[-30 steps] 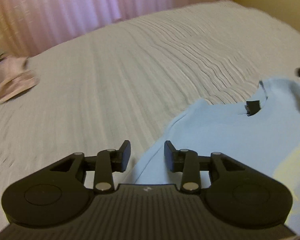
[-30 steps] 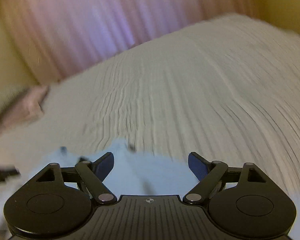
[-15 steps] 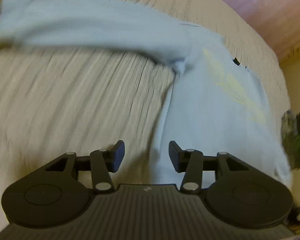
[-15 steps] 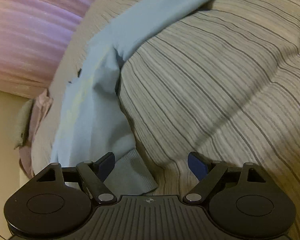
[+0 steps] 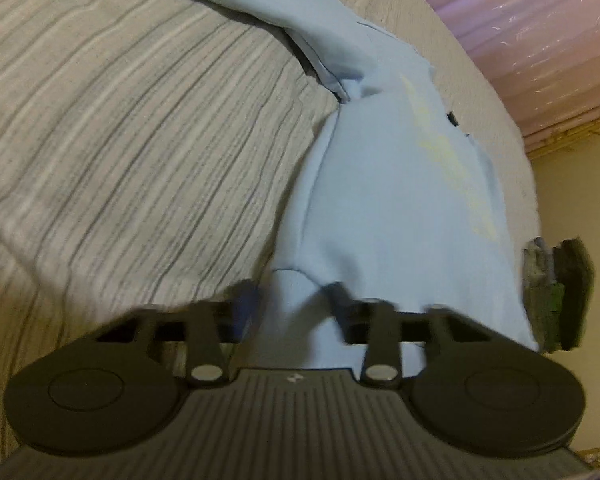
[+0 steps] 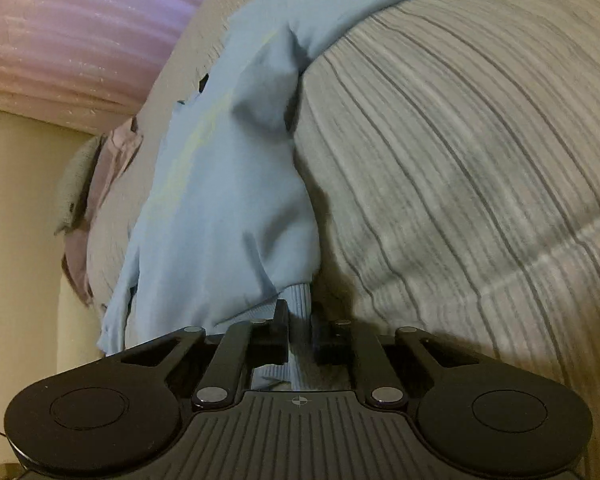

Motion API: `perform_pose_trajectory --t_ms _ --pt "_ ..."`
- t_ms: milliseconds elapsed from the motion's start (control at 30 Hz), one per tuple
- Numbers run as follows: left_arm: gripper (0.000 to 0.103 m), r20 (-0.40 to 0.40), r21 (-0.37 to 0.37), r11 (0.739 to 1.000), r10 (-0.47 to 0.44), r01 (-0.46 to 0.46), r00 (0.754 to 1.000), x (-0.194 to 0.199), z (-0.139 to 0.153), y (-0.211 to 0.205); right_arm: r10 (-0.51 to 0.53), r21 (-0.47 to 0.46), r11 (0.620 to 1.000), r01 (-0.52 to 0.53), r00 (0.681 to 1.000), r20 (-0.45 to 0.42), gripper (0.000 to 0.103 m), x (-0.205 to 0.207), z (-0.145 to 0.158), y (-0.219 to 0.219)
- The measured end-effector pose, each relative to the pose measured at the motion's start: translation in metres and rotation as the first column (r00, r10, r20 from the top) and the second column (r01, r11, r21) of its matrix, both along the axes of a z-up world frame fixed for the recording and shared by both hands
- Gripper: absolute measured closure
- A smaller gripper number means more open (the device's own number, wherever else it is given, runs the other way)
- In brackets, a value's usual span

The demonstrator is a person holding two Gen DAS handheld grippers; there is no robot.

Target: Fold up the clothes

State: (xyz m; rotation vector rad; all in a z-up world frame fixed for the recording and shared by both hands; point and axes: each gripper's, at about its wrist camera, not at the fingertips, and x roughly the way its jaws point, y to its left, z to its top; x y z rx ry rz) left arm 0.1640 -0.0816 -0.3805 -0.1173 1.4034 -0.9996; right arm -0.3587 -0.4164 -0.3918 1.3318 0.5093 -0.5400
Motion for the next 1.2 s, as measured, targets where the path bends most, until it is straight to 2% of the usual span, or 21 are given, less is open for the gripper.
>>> perform_pose_trajectory --t_ms 33,100,233,333,433,467,500,533,567,633,700,767,800,833,900,933,967,1067,1100,1133,1200 --pt "0.099 -0.01 -0.003 1.0 -0.006 0.006 1.0 0.002 0.001 0.0 -0.008 -0.004 1.0 0.008 1.0 0.013 0.098 -0.003 0.011 0.001" --pt "0.101 -0.006 -0.027 0.999 -0.029 0.029 1.0 0.005 0.011 0.003 -0.02 -0.014 1.0 0.021 0.999 0.051 0.098 -0.013 0.038 0.006" --pt "0.101 -0.01 -0.111 0.992 -0.068 0.067 0.998 0.011 0.048 0.019 -0.021 -0.016 1.0 0.02 0.999 -0.038 0.099 -0.027 0.064 0.014" --pt "0.101 -0.012 -0.076 0.991 -0.111 0.11 0.994 0.004 0.047 0.019 -0.027 0.024 0.999 0.032 0.986 -0.165 0.098 -0.026 0.047 0.016" --pt "0.1 0.035 0.028 0.984 -0.175 0.174 0.984 -0.013 0.03 0.004 0.004 0.032 0.999 0.006 0.959 -0.282 0.098 -0.014 0.032 0.022" --pt "0.1 0.059 0.072 0.978 -0.198 0.194 0.978 -0.019 0.024 -0.003 0.014 0.025 1.0 -0.006 0.946 -0.323 0.089 -0.009 0.03 0.024" --pt "0.097 0.091 0.12 0.97 -0.222 0.21 0.971 -0.024 0.018 -0.007 0.018 0.007 1.0 -0.017 0.93 -0.366 0.07 -0.005 0.032 0.026" --pt "0.091 0.112 0.168 0.96 -0.243 0.223 0.963 -0.028 0.014 -0.009 0.011 -0.033 0.999 -0.027 0.909 -0.416 0.059 -0.002 0.041 0.028" --pt "0.09 0.132 0.209 0.95 -0.263 0.233 0.956 -0.031 0.012 -0.01 0.001 -0.072 0.997 -0.039 0.886 -0.464 0.043 0.002 0.051 0.03" --pt "0.083 0.174 0.239 0.94 -0.288 0.243 0.942 -0.034 0.021 -0.014 -0.038 -0.221 0.971 -0.095 0.846 -0.533 0.042 0.011 0.077 0.039" --pt "0.083 0.265 0.247 0.94 -0.301 0.237 0.916 -0.038 0.037 -0.021 -0.075 -0.364 0.917 -0.162 0.828 -0.556 0.042 0.025 0.098 0.05" --pt "0.083 0.355 0.256 0.939 -0.311 0.229 0.882 -0.042 0.054 -0.029 -0.068 -0.451 0.859 -0.243 0.819 -0.57 0.042 0.048 0.104 0.059" --pt "0.083 0.398 0.26 0.939 -0.316 0.225 0.861 -0.044 0.062 -0.033 -0.049 -0.466 0.839 -0.281 0.814 -0.579 0.042 0.059 0.1 0.064" --pt "0.083 0.433 0.259 0.94 -0.321 0.225 0.842 -0.046 0.069 -0.037 -0.023 -0.461 0.83 -0.315 0.805 -0.592 0.042 0.068 0.091 0.068" --pt "0.082 0.441 0.248 0.937 -0.335 0.245 0.833 -0.055 0.063 -0.05 0.026 -0.438 0.816 -0.378 0.781 -0.624 0.042 0.084 0.074 0.076" --pt "0.082 0.438 0.249 0.935 -0.343 0.254 0.831 -0.061 0.058 -0.058 0.053 -0.397 0.826 -0.4 0.757 -0.652 0.042 0.085 0.063 0.081" --pt "0.082 0.432 0.255 0.931 -0.351 0.26 0.831 -0.066 0.052 -0.065 0.078 -0.36 0.832 -0.421 0.733 -0.676 0.042 0.085 0.055 0.086" --pt "0.081 0.382 0.339 0.909 -0.37 0.245 0.847 -0.081 0.029 -0.067 0.133 -0.281 0.831 -0.479 0.662 -0.737 0.042 0.072 0.055 0.105" --pt "0.081 0.391 0.35 0.907 -0.369 0.235 0.843 -0.087 0.031 -0.061 0.155 -0.246 0.837 -0.49 0.642 -0.751 0.041 0.068 0.055 0.11" --pt "0.081 0.391 0.367 0.902 -0.372 0.228 0.842 -0.092 0.033 -0.055 0.183 -0.198 0.853 -0.483 0.632 -0.753 0.041 0.064 0.056 0.11" --pt "0.079 0.333 0.437 0.871 -0.389 0.225 0.859 -0.104 0.039 -0.044 0.227 -0.119 0.876 -0.467 0.616 -0.754 0.041 0.053 0.063 0.11"
